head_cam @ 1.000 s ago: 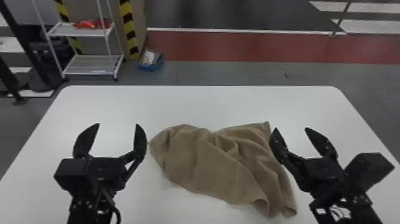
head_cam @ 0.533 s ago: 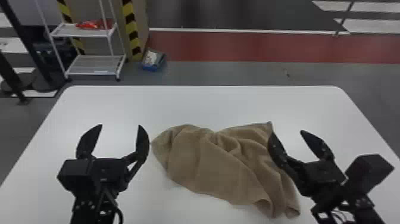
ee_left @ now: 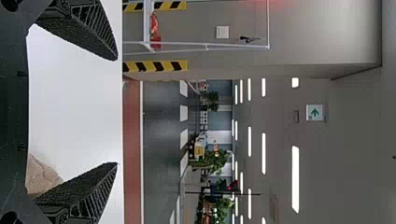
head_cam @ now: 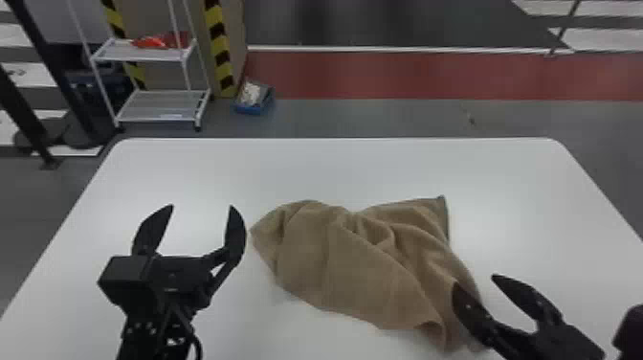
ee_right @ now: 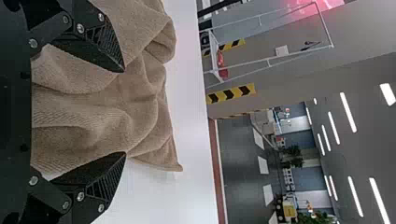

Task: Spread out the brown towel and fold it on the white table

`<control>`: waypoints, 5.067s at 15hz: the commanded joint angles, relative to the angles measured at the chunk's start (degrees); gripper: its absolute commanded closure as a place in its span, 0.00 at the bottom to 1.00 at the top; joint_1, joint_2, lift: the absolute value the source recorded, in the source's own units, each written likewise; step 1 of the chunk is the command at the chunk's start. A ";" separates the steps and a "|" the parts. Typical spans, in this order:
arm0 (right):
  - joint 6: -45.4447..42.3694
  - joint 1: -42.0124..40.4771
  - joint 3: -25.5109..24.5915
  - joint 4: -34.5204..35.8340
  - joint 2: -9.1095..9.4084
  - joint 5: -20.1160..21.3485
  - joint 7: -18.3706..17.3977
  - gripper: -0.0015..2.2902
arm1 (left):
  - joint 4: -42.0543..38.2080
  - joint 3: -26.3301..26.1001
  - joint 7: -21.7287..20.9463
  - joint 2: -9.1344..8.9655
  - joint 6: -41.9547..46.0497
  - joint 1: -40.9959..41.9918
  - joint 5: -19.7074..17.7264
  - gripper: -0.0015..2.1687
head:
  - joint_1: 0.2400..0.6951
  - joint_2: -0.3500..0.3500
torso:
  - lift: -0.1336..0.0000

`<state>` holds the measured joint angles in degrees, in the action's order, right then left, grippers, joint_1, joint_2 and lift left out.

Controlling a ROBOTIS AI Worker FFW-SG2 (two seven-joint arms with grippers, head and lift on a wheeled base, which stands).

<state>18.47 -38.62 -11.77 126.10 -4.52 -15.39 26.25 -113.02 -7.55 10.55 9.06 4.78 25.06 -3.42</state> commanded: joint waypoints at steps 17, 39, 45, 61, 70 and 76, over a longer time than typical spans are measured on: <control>5.58 -2.86 -4.84 -4.11 -0.93 5.63 7.41 0.18 | 1.40 0.35 -2.38 1.14 0.18 -0.54 -1.94 0.03 | 1.00 0.39 | 0.07; 4.52 8.74 -17.67 -9.91 1.18 0.18 5.47 0.70 | 4.92 -0.27 -4.84 0.52 -6.33 -3.44 -1.85 0.04 | 1.00 0.20 | 0.07; 3.99 12.52 -23.73 -16.94 1.27 0.18 4.68 0.70 | 6.41 -2.11 -5.10 0.35 -14.41 -5.64 -1.67 0.04 | 1.00 0.07 | 0.07; 3.99 12.87 -25.49 -17.56 1.27 -0.17 5.30 0.70 | 10.10 -3.43 -9.32 0.44 -14.41 -7.84 -1.15 0.62 | 1.00 0.00 | 0.07; 3.82 13.04 -25.58 -18.17 1.27 -0.26 5.30 0.70 | 8.87 -2.47 -8.80 0.44 -13.71 -7.84 -3.26 0.34 | 1.00 0.00 | 0.07; 3.64 12.69 -25.58 -18.26 1.36 -0.43 5.39 0.70 | 8.87 -2.73 -11.08 0.26 -19.16 -8.98 -3.61 0.10 | 1.00 0.00 | 0.07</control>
<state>22.15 -25.79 -37.35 107.93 -3.18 -15.81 31.64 -104.24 -10.17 0.02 9.37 -13.94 16.33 -6.96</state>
